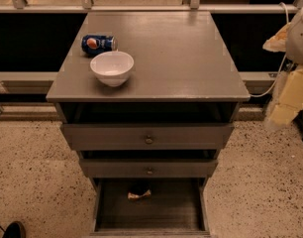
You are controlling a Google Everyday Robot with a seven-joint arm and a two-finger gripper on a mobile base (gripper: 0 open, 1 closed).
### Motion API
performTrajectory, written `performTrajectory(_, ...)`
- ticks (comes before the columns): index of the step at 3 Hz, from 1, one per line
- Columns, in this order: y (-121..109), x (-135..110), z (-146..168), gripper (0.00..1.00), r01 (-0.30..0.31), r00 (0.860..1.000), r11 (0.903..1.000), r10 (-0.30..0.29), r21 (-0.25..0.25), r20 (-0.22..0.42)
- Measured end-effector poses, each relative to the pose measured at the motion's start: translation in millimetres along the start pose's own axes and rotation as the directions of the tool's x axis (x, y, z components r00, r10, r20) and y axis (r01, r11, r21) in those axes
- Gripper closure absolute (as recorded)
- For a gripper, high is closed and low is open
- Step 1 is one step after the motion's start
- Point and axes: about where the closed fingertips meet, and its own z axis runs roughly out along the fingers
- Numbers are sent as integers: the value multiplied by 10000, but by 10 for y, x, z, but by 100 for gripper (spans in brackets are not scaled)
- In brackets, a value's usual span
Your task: Pick orange can from bottom drawer and place on counter
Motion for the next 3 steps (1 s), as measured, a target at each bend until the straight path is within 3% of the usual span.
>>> performTrajectory(1, 9, -22, 11, 0, 9, 9999, 10000, -10, 23, 140)
performTrajectory(2, 389, -223, 230, 0, 236, 9909, 9997, -226, -54, 1327)
performTrajectory(3, 816, -152, 664, 0, 131, 9633, 9998, -88, -141, 2682)
